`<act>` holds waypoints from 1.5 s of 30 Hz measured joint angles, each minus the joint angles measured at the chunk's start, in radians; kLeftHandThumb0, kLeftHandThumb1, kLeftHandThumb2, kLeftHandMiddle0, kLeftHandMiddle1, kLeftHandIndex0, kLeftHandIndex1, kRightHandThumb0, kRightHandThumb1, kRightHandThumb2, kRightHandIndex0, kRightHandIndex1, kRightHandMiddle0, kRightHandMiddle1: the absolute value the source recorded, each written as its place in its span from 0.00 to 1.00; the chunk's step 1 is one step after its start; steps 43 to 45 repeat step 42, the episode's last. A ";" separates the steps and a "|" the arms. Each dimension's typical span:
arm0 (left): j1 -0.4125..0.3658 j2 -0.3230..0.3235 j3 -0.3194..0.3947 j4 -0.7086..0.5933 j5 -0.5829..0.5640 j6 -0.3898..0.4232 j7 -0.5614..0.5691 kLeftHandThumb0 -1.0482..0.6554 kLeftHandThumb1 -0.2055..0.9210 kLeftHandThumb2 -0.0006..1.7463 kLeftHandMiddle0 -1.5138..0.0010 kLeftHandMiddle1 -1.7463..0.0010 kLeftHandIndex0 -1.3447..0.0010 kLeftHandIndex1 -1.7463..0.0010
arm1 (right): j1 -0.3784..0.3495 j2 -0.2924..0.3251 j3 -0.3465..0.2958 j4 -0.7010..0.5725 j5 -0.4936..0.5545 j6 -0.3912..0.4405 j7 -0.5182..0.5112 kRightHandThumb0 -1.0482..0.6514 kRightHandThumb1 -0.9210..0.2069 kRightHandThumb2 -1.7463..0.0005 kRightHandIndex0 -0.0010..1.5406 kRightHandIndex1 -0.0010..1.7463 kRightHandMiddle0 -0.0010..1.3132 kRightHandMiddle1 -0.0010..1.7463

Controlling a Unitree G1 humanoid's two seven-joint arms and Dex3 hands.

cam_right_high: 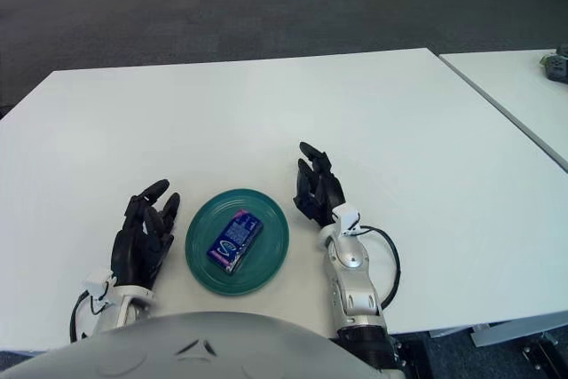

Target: Put the gum into the plate.

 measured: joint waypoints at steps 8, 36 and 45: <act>-0.015 -0.001 -0.003 0.001 0.044 0.036 0.011 0.05 1.00 0.53 0.95 1.00 1.00 0.82 | -0.017 -0.004 0.014 0.034 -0.045 -0.026 -0.026 0.14 0.00 0.45 0.06 0.00 0.00 0.20; -0.051 0.034 -0.020 0.061 0.068 -0.045 -0.072 0.00 1.00 0.55 1.00 1.00 1.00 0.96 | 0.025 -0.010 0.076 -0.022 -0.096 -0.015 -0.022 0.11 0.00 0.38 0.01 0.00 0.00 0.08; -0.051 0.034 -0.032 0.053 0.072 -0.040 -0.075 0.00 1.00 0.55 1.00 1.00 1.00 0.98 | 0.048 -0.011 0.089 -0.060 -0.095 0.014 -0.014 0.11 0.00 0.38 0.01 0.00 0.00 0.08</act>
